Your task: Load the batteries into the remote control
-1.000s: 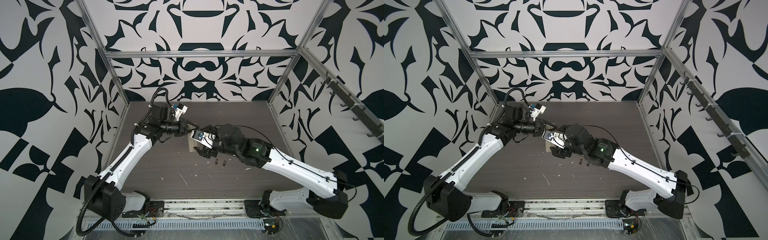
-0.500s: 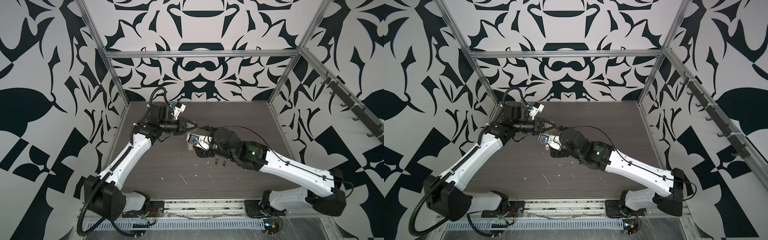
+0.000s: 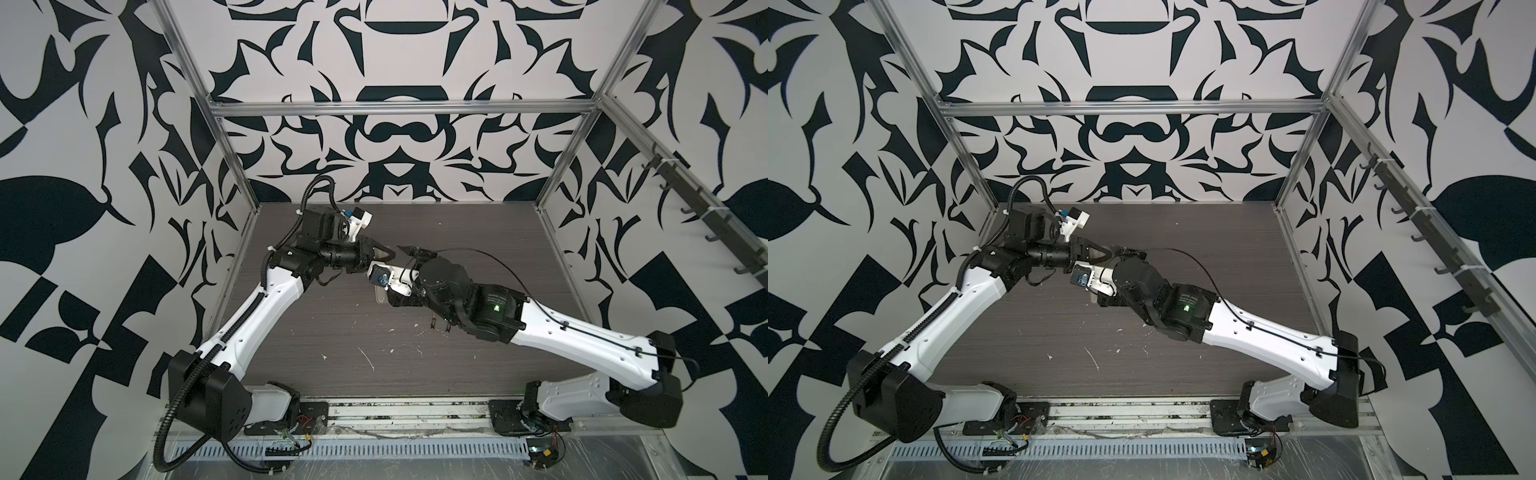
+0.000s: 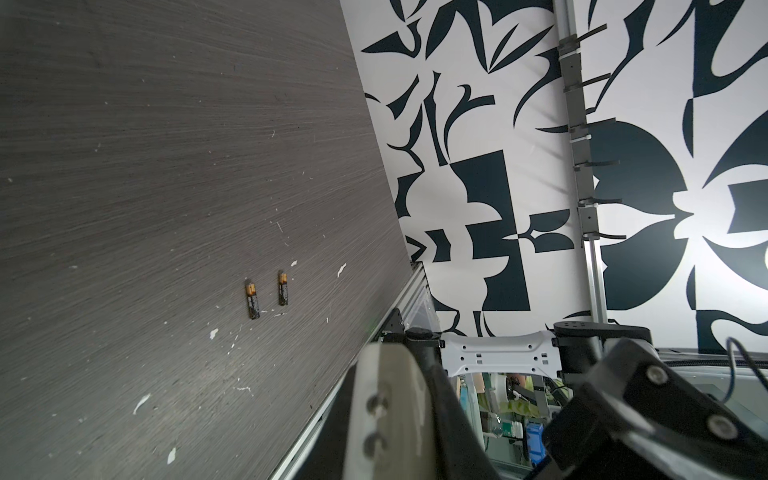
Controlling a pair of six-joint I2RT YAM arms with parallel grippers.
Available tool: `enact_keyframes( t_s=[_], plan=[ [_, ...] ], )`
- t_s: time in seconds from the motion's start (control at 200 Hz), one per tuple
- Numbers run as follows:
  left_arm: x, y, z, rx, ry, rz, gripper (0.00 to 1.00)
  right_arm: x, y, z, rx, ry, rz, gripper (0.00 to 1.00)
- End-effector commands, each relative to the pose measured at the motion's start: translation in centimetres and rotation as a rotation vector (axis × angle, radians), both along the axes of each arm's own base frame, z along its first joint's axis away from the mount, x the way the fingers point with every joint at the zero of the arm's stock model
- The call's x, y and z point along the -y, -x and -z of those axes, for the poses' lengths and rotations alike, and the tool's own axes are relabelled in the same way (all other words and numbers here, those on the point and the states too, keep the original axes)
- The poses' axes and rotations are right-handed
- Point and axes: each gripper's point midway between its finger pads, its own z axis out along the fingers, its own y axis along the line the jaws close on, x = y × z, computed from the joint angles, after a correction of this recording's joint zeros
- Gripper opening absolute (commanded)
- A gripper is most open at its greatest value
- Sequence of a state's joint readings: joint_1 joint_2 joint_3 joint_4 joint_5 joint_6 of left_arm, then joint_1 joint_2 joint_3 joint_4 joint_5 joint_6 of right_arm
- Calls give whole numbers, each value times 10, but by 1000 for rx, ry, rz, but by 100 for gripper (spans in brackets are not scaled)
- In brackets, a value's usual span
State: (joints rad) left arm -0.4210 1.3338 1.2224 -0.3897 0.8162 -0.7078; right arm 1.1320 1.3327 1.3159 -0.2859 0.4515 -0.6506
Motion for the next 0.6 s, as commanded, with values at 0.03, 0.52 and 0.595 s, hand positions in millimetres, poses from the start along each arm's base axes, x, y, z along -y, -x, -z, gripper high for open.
enact_keyframes(
  t_s=[0.03, 0.52, 0.595],
  plan=[
    [1, 7, -8, -6, 21, 35, 0, -1, 2, -24, 33, -59, -7, 87],
    [-2, 32, -11, 10, 84, 150, 0, 1, 55, -11, -210, -118, -217, 100],
    [-3, 36, -13, 13, 89, 162, 0, 1, 56, -8, -209, -103, -225, 100]
  ],
)
